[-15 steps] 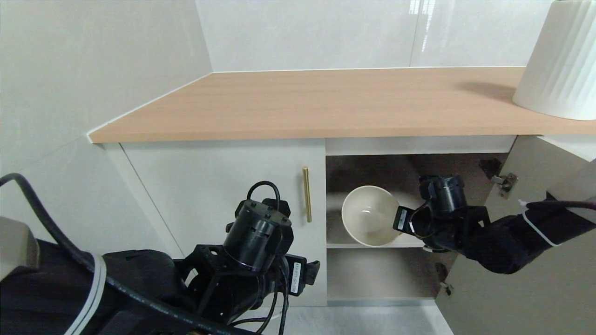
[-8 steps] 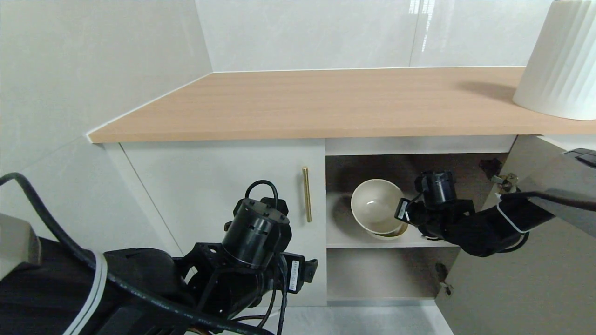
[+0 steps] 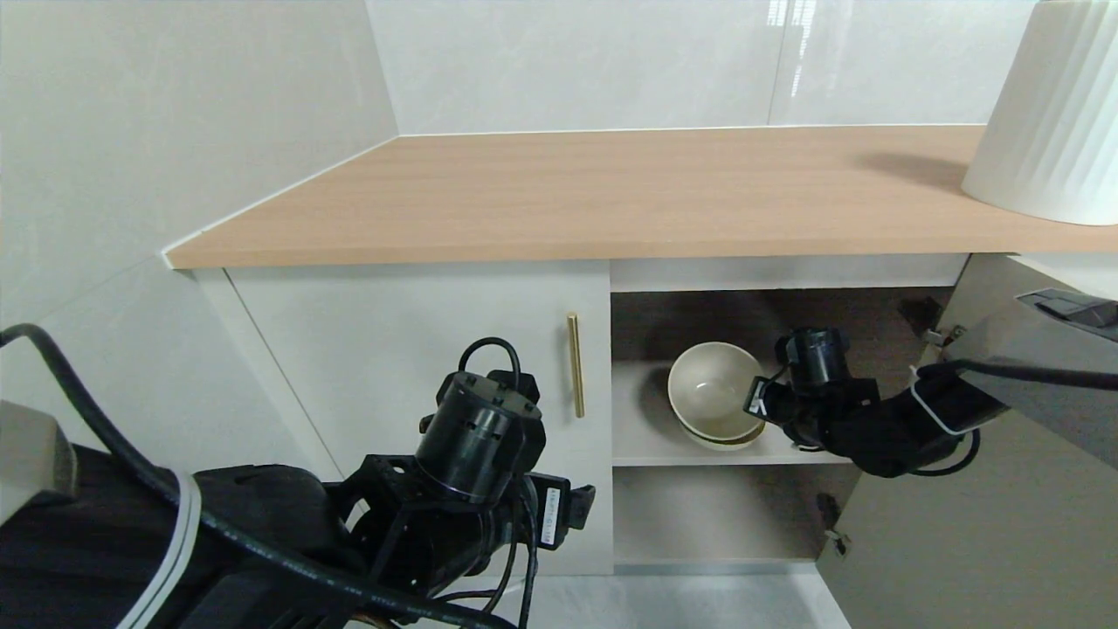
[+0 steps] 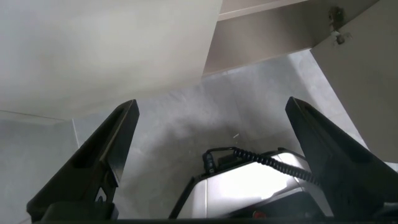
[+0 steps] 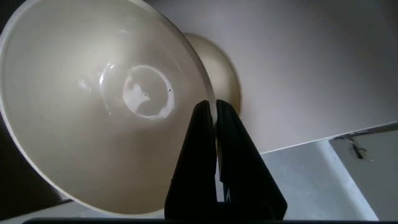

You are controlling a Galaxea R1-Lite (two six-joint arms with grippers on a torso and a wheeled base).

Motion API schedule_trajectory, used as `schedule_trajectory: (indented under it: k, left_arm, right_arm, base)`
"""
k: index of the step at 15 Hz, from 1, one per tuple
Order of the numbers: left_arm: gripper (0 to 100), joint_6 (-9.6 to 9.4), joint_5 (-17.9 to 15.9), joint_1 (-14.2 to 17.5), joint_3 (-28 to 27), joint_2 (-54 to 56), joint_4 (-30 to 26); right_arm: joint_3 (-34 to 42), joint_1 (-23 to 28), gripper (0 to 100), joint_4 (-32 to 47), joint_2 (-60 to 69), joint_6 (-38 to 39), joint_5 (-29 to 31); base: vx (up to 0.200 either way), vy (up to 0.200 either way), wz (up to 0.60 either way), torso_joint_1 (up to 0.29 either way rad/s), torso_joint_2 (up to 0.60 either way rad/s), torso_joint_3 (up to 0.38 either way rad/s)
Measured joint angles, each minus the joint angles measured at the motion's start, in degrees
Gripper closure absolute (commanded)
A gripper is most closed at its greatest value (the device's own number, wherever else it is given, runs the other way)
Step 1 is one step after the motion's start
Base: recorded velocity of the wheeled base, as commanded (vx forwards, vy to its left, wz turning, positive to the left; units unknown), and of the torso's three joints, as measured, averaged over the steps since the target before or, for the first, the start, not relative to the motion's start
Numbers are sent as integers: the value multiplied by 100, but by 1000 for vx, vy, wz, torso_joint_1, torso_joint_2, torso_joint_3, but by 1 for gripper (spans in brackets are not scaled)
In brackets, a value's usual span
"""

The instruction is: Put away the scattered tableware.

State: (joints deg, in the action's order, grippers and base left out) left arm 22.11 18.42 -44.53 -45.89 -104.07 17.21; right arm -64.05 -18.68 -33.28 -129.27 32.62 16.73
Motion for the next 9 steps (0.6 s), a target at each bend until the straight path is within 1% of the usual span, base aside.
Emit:
schedule_trajectory:
  k: [9]
  left_arm:
    - [0,0,0,7,2,0,0]
  right_arm:
    - [-80,127,100,0,-194,-27,106]
  base:
    - [0,0,0,0,0,0]
